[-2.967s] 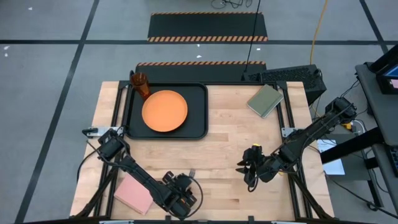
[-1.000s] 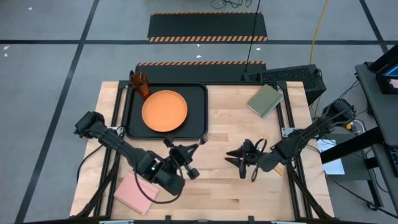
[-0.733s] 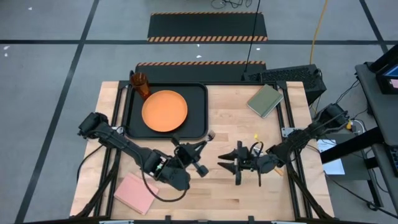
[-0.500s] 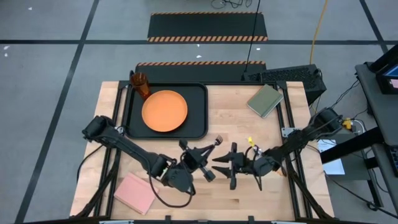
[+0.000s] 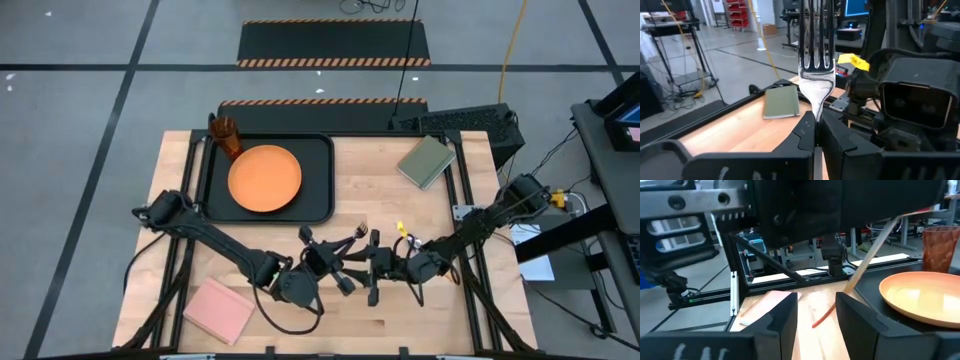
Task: Pick and place plate/cup/fork/spoon on tray
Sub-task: Put the orange fork on the black tray
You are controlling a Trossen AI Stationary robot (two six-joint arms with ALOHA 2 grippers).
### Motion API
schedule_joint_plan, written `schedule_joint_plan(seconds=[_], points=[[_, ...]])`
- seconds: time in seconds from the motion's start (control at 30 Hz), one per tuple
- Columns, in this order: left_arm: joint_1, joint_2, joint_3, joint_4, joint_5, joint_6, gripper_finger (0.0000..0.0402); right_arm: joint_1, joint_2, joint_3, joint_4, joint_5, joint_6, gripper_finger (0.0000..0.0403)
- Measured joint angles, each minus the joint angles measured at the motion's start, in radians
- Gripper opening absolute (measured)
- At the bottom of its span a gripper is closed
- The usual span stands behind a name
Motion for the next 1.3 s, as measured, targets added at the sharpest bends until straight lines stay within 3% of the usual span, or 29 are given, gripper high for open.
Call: schedule_joint_plan(seconds=[0.4,0.7,0.77,1.03,1.3], points=[[0.004,0.023,0.0,0.075,0.085,0.026,0.0012,0.0,0.0,-0.001,0.008,-0.026,-0.014,0.012],[-0.007,0.023,0.0,0.08,0.11,0.03,0.0014,0.0,0.0,-0.001,0.013,-0.025,-0.035,0.0012],[-0.013,0.023,0.0,0.079,0.11,0.033,0.0014,0.0,0.0,-0.001,0.012,-0.025,-0.04,0.0007],[-0.022,0.014,0.0,0.077,0.059,0.089,0.0014,0.017,-0.019,-0.002,0.013,-0.009,-0.043,0.0041],[-0.032,-0.011,0.0,0.078,0.045,0.133,0.0011,0.059,-0.027,-0.002,-0.002,0.145,-0.128,0.0132]])
